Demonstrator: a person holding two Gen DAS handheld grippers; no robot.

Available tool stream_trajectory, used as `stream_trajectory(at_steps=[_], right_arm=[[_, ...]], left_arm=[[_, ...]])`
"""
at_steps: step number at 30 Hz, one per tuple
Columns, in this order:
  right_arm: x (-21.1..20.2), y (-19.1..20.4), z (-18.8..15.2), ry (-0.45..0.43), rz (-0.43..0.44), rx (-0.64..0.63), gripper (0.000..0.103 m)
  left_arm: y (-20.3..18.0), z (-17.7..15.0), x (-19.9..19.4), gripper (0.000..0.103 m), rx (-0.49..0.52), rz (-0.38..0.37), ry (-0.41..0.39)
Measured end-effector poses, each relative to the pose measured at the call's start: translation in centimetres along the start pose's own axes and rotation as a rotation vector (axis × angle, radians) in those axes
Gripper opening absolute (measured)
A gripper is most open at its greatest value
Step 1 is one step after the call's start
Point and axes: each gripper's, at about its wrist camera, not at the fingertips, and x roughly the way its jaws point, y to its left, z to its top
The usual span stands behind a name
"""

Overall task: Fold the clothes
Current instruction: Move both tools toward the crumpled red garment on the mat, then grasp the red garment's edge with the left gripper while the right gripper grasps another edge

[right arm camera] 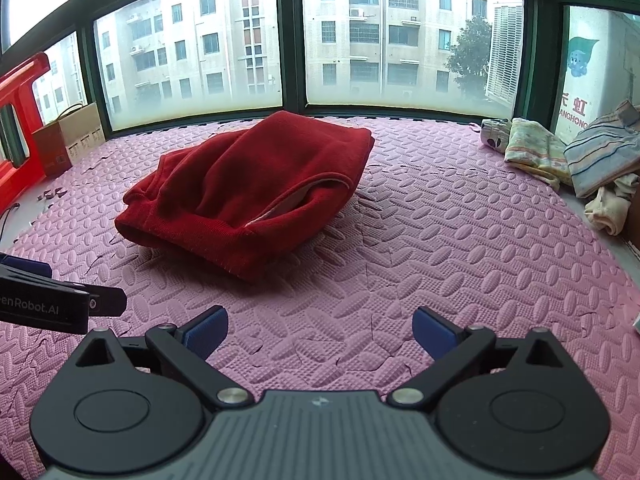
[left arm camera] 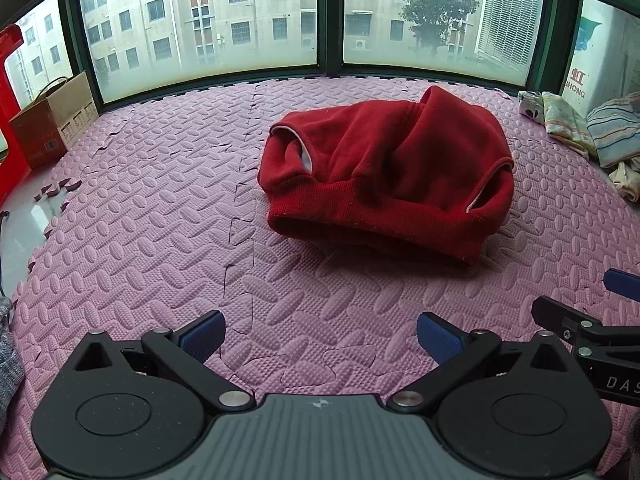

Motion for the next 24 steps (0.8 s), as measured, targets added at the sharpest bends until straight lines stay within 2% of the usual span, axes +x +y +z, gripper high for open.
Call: stream_trajectory(at_steps=[12, 20, 24], right_arm=[[2.0, 0.5, 1.8, 0.016, 0.001, -0.040, 0.103], [3.3, -0.1, 3.8, 0.013, 0.024, -0.029, 0.102], [4.1, -0.6, 5.0, 0.018, 0.040, -0.005, 0.098]], left_arm=[[0.6, 1.6, 1.7, 0.103, -0.008, -0.011, 0.026], [1.9, 4.8, 2.1, 0.103, -0.015, 0.005, -0.025], [3.0, 6.9, 2.7, 0.103, -0.048, -0.004, -0.046]])
